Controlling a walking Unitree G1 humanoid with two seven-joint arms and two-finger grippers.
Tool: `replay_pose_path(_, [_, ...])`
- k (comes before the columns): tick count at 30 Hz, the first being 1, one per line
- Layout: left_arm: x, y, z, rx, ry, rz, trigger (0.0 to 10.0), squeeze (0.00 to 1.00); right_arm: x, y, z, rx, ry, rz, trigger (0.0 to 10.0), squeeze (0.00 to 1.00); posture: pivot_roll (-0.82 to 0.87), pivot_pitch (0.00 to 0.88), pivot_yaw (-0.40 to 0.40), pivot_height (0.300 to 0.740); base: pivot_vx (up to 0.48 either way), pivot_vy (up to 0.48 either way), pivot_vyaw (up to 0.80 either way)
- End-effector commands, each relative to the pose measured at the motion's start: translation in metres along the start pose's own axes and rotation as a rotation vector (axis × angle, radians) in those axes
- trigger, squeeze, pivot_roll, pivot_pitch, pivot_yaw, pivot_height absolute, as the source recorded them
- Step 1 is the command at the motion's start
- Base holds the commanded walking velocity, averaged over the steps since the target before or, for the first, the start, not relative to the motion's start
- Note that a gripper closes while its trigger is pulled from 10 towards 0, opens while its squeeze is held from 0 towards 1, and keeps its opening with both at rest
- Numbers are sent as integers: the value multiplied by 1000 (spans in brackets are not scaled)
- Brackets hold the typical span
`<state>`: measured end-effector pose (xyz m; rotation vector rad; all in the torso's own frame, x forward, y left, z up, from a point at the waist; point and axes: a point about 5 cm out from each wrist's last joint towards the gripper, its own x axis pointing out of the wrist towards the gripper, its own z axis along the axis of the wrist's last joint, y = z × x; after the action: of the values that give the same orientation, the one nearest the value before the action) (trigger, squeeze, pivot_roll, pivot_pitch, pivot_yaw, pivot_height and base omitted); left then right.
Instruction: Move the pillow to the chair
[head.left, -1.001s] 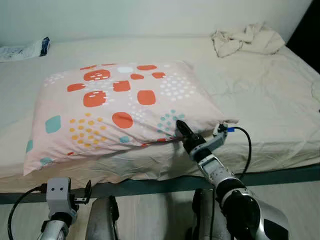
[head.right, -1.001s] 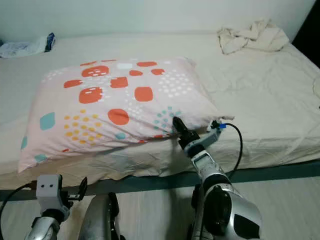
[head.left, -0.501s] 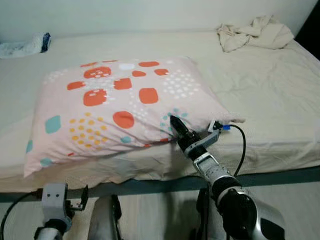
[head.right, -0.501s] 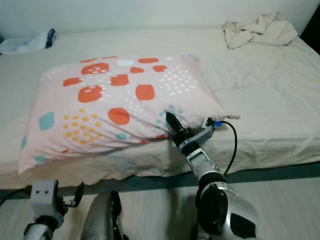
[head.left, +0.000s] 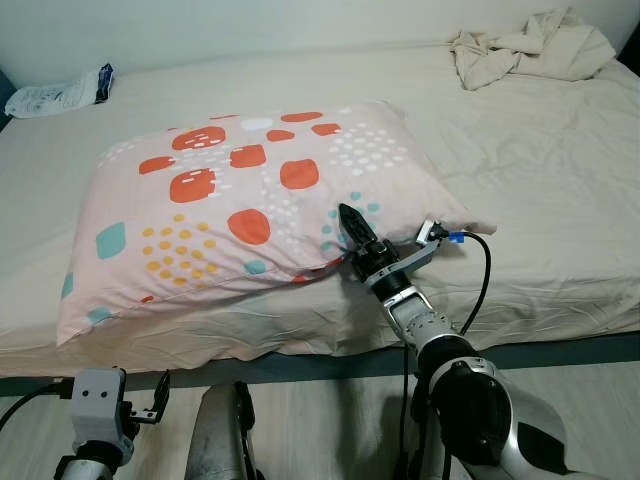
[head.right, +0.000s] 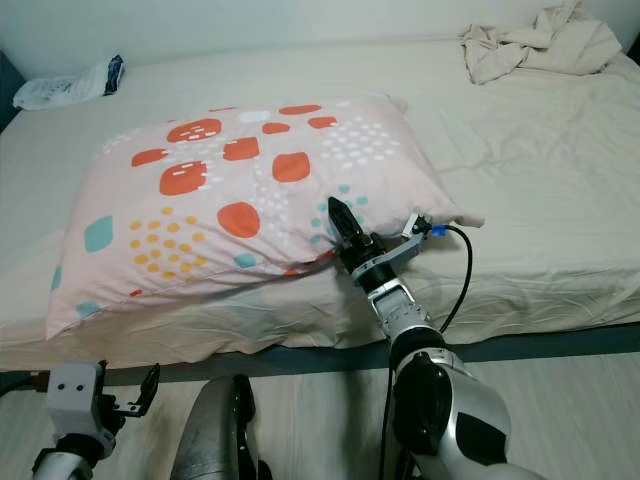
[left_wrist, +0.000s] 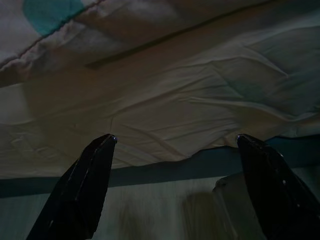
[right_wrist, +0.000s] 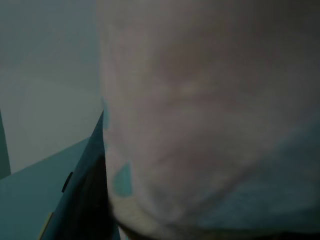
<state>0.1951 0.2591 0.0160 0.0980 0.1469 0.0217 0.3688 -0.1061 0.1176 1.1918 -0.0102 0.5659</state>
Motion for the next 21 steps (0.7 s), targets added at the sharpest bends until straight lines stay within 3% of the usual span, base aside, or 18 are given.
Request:
replay_pose_path(1, [-5,-2,-5,-4,41,-1,10000,0,7,6,-1,2,-3,16,0,0,214,229,72,380,0,0,0])
replay_pose_path(10, [6,-12,-3,-34,31,-7,10000,0,17,17,12,-71,-2,64,0,0,183,206,42,380,0,0,0])
replay_pose_path(14, [12,-13,-2,-44,22,6,10000,0,17,16,3,-113,56,48,0,0,174,179,21,380,0,0,0])
replay_pose_path(21, [27,-11,7,-103,-21,69,10000,0,18,19,-36,-238,255,88,0,0,155,119,-29,380,0,0,0])
